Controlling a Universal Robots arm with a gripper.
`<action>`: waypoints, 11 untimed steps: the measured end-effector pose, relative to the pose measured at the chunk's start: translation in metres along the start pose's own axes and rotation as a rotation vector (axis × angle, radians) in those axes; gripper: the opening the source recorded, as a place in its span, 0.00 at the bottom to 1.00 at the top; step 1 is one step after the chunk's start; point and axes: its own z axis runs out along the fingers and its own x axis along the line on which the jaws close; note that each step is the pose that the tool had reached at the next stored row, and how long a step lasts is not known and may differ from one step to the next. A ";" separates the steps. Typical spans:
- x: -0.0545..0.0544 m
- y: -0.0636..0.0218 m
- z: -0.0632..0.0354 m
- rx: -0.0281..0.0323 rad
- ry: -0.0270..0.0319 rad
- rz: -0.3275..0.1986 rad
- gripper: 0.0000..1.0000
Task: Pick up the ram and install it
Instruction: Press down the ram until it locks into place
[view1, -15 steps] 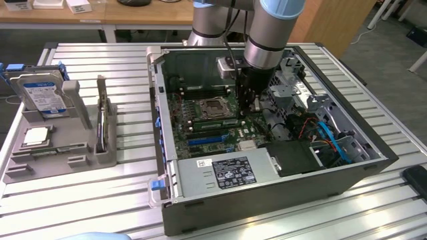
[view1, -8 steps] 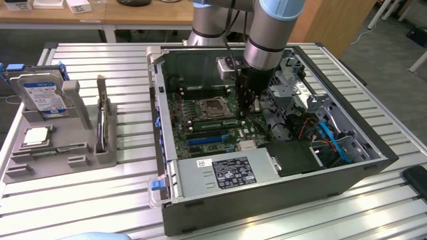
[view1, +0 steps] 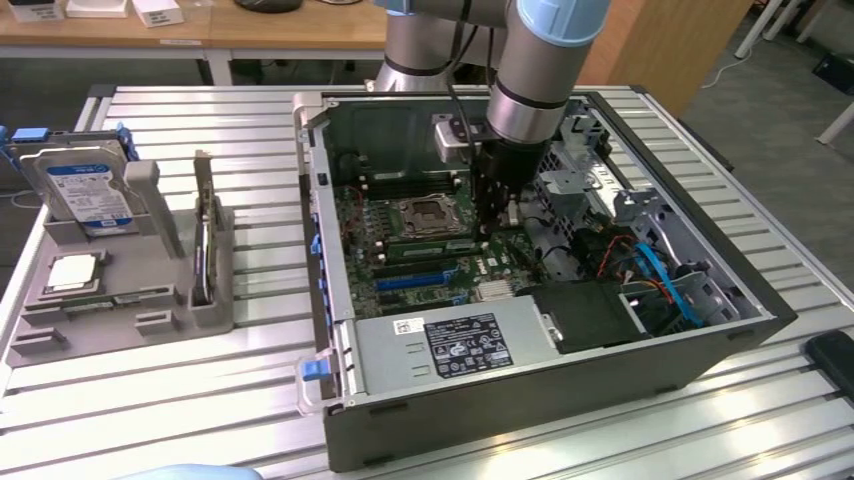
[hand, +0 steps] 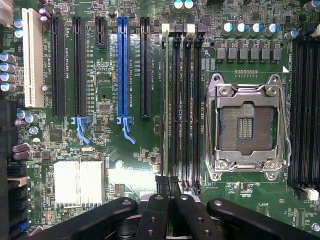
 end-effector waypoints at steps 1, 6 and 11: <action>0.000 0.0000 0.0000 0.0000 0.0000 0.000 0.10; 0.000 0.0000 -0.0006 -0.0094 -0.0021 0.000 0.10; 0.000 0.0000 -0.0017 -0.0129 -0.0108 0.000 0.10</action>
